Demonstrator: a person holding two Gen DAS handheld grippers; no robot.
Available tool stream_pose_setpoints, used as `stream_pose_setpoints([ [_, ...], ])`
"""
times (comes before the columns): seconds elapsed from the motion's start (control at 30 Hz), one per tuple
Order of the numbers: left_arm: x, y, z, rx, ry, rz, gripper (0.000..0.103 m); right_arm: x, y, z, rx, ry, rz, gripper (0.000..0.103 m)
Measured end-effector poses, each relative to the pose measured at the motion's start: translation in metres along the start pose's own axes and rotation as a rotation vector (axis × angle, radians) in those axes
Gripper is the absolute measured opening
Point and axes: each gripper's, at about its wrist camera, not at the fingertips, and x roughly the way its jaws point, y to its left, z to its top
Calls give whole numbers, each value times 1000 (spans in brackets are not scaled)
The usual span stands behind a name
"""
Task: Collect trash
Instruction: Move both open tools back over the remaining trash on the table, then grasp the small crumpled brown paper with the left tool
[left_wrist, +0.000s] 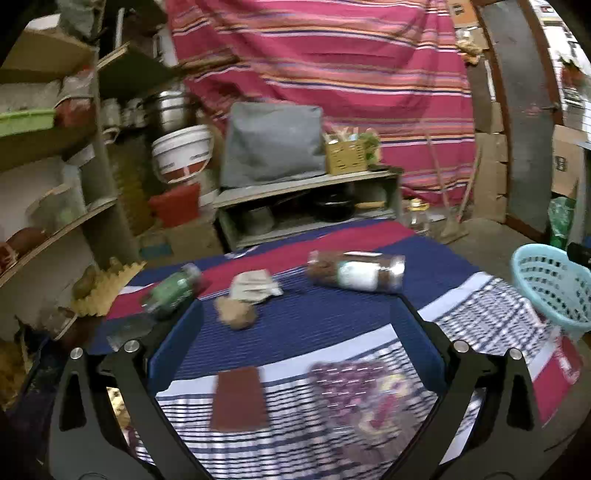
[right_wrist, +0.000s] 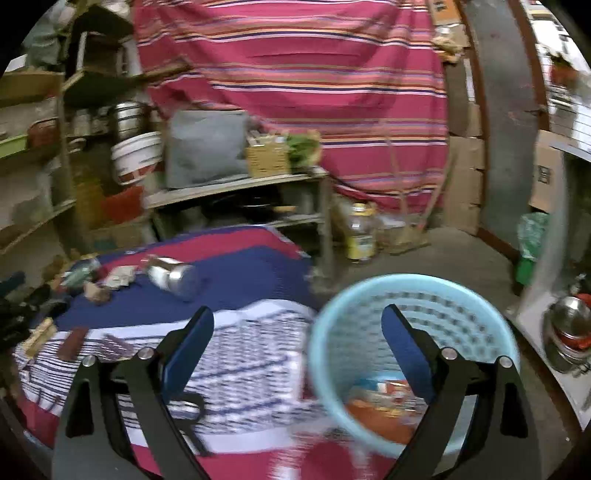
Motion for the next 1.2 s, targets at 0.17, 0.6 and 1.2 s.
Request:
stream_pose_setpoints([
  [0.17,14,51,2,-99,21,61,98,19,48,10,-22,29,57,90],
  [0.6,76,168,-6,-298,162,133,98,77,147,33,-128,53,100,90],
  [1.2,185,118,-15,-230,313,58,97,146,181,15,-249,110,36,90],
])
